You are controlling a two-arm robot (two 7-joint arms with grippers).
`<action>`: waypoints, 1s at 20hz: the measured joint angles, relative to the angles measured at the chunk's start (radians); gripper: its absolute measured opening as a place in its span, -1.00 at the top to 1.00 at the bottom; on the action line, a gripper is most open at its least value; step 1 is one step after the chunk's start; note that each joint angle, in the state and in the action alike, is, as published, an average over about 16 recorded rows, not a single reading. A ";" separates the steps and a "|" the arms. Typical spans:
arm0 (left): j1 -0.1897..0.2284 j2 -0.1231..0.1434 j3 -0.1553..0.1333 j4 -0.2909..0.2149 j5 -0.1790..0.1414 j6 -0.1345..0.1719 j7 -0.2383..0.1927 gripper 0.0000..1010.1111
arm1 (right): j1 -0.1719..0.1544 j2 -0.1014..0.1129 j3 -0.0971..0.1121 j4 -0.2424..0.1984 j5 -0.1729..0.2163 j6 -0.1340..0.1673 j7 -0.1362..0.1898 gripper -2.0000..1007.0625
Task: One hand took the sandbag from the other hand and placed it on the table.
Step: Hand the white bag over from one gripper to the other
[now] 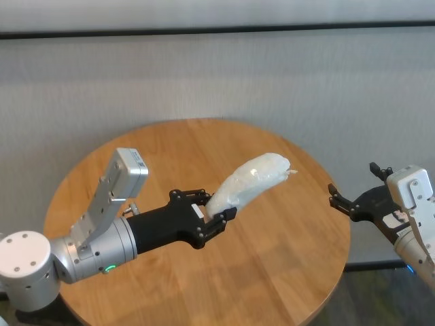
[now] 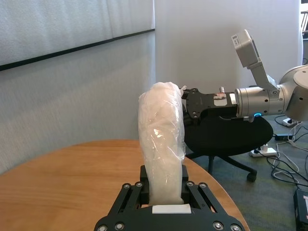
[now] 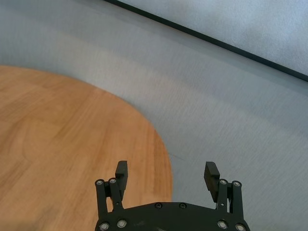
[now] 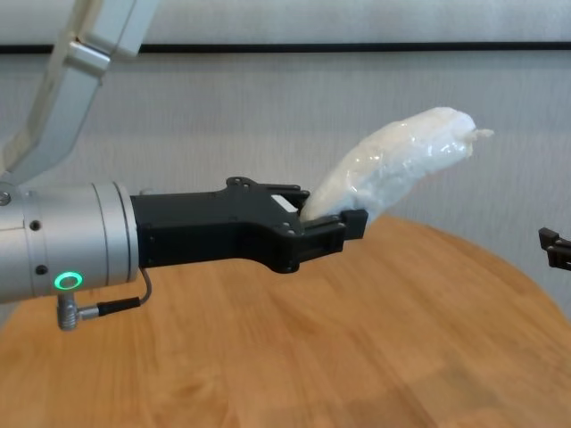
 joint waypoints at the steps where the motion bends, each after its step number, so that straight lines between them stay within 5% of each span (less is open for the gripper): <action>1: 0.000 0.001 0.001 -0.001 0.001 0.002 0.002 0.29 | 0.000 0.000 0.000 0.000 0.000 0.000 0.000 -0.99; 20: -0.001 -0.001 -0.001 0.000 0.004 0.005 0.001 0.29 | 0.000 0.000 0.000 0.000 0.000 0.000 0.000 -0.99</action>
